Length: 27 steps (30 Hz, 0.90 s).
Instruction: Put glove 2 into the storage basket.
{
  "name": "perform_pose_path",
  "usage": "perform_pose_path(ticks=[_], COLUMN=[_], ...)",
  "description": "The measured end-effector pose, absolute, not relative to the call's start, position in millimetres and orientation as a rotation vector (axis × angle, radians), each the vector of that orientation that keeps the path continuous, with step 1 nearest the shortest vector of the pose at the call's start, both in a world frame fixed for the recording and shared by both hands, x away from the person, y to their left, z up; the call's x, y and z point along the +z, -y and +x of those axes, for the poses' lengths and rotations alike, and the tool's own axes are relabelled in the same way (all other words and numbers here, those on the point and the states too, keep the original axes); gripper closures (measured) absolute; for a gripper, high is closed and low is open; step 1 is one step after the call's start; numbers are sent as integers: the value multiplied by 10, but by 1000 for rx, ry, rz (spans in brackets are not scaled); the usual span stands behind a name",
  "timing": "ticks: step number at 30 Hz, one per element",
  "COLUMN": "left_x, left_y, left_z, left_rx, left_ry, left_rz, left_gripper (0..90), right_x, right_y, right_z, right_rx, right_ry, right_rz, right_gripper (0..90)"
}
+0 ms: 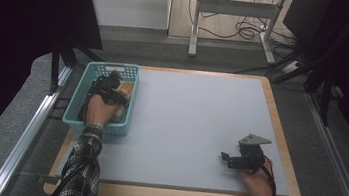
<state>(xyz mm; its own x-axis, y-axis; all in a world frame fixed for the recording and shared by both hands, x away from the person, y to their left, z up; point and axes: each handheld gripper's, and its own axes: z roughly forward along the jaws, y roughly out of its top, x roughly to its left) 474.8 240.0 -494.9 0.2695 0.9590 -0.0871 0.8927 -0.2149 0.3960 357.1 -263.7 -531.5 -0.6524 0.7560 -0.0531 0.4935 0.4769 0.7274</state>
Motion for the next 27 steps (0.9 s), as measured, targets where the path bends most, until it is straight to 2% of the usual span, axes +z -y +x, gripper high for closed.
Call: perform_pose_path(ticks=[2, 4, 7, 9, 10, 11, 16, 18, 21, 22, 23, 25, 27], left_x=[-4991, -5011, -5015, -4986, -4965, -4889, -4679, -4527, -4477, -4475, -4524, -4572, -4681], left_y=[-2372, -2355, -2369, -2424, -2434, -2458, -2512, -2584, -2659, -2696, -2763, -2782, -2801], left_z=[4756, 4760, 4759, 4748, 4734, 4697, 4597, 4521, 4493, 4484, 4484, 4487, 4496], left_rx=[234, 233, 252, 224, 232, 257, 284, 360, 428, 451, 474, 470, 444], left_ry=[-1672, -1668, -1671, -1668, -1668, -1657, -1573, -1567, -1618, -1650, -1702, -1721, -1734], left_rz=[2208, 2219, 2227, 2203, 2198, 2198, 2194, 2138, 2095, 2079, 2075, 2080, 2097], left_gripper=[472, 374, 320, 206, 181, 115, 121, 201, 403, 403, 545, 650, 718], right_x=[-5316, -5316, -5316, -5315, -5315, -5315, -5315, -5315, -5315, -5316, -5315, -5315, -5316], right_y=[2637, 2637, 2637, 2637, 2637, 2637, 2637, 2637, 2637, 2637, 2637, 2637, 2637], right_z=[3571, 3571, 3571, 3571, 3571, 3571, 3571, 3571, 3571, 3571, 3571, 3571, 3571], right_rx=[986, 986, 986, 986, 986, 986, 986, 986, 986, 986, 986, 986, 986], right_ry=[-2361, -2360, -2360, -2360, -2360, -2360, -2361, -2361, -2361, -2361, -2361, -2361, -2361], right_rz=[1048, 1048, 1049, 1049, 1049, 1049, 1049, 1049, 1049, 1049, 1049, 1049, 1049], right_gripper=[146, 146, 146, 146, 146, 146, 146, 146, 146, 146, 146, 146, 146])
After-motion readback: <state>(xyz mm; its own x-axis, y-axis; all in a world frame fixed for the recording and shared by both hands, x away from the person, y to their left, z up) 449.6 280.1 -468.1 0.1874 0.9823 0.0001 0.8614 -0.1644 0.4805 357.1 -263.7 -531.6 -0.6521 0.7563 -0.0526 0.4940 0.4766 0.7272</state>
